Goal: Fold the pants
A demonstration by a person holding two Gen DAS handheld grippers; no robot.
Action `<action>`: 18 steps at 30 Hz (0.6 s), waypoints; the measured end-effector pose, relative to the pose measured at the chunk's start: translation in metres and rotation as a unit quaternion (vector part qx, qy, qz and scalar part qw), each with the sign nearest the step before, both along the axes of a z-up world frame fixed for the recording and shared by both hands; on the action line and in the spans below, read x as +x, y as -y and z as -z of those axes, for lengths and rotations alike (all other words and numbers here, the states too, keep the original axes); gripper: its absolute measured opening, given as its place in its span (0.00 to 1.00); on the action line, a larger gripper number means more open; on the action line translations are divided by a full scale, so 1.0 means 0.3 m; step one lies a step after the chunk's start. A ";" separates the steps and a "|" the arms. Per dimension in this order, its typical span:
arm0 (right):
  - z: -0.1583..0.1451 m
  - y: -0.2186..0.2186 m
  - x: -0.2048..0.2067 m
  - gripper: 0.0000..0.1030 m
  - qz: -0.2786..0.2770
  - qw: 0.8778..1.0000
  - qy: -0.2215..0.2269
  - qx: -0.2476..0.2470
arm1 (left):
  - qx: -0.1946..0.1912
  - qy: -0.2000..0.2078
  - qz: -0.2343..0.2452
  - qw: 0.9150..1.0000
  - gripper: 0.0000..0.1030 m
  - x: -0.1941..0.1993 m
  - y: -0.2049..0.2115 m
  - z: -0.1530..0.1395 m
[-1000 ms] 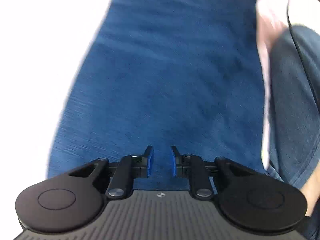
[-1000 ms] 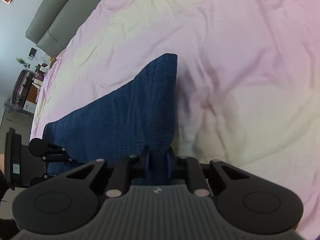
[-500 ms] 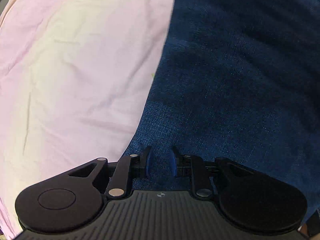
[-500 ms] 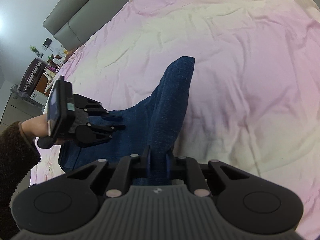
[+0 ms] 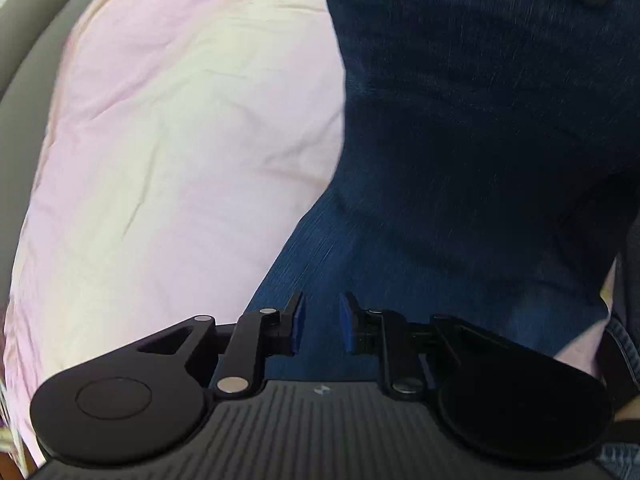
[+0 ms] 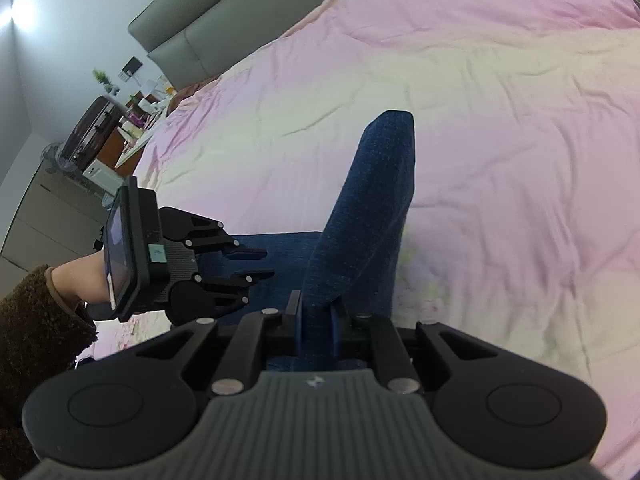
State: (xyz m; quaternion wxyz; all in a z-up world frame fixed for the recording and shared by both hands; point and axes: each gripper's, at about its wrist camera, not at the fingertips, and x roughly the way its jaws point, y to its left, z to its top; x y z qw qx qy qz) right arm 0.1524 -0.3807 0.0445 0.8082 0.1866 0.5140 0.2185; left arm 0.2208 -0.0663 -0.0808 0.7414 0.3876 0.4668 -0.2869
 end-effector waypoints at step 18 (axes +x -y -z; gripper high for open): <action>0.101 -0.874 0.086 0.08 -0.132 0.990 -0.029 -0.025 | -0.080 -0.008 -0.165 0.983 0.25 -0.216 -0.611 -0.100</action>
